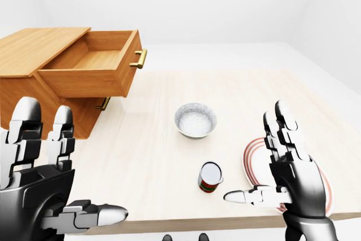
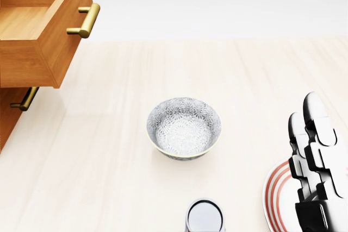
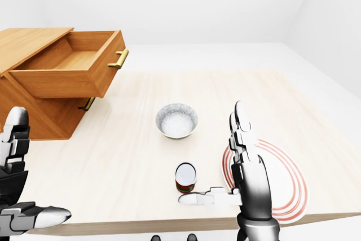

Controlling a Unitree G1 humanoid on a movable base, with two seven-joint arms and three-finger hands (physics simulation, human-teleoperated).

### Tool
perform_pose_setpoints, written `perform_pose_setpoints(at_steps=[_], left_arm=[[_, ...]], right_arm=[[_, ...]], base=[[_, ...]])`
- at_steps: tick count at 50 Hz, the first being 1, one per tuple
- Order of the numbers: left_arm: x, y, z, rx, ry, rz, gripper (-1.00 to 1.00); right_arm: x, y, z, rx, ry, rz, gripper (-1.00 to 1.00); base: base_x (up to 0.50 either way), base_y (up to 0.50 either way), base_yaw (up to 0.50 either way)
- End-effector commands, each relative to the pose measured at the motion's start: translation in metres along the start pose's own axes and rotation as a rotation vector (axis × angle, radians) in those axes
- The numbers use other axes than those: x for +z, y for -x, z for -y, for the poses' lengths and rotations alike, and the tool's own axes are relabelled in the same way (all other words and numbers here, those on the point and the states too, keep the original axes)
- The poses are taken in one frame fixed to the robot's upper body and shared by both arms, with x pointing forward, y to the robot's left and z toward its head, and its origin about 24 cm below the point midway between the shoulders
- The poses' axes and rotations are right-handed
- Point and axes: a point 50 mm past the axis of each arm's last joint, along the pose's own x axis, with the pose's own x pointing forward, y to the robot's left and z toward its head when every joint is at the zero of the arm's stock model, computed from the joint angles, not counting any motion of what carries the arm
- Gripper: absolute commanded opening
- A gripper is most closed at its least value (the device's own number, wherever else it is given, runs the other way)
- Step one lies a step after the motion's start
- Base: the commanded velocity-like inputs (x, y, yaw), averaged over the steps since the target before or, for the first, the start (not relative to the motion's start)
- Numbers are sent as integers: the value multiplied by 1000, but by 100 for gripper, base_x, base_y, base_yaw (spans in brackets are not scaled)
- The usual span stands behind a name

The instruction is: Put the ketchup in the top drawer of the cabinet.

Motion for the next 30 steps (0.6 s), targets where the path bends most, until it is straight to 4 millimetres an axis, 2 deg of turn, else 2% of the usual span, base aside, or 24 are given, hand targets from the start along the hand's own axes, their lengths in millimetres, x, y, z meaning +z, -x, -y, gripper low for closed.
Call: perform_pose_setpoints(at_steps=[1,20,25,30], left_arm=[[7,2,-3,8,-18,34,100],[8,-2,-7,24,-21,53,100],[8,-2,-6,23,-20,49,100],[9,-1,-7,24,-20,52,100]], right_arm=[[1,1,-1,13,0,-4,100],[1,0,4,-29,-27,10,100],[1,0,5,-24,-30,9,100],[-2,-1,4,-34,47,-9,100]], base=[[50,0,0],[50,0,0],[0,0,0],[0,0,0]])
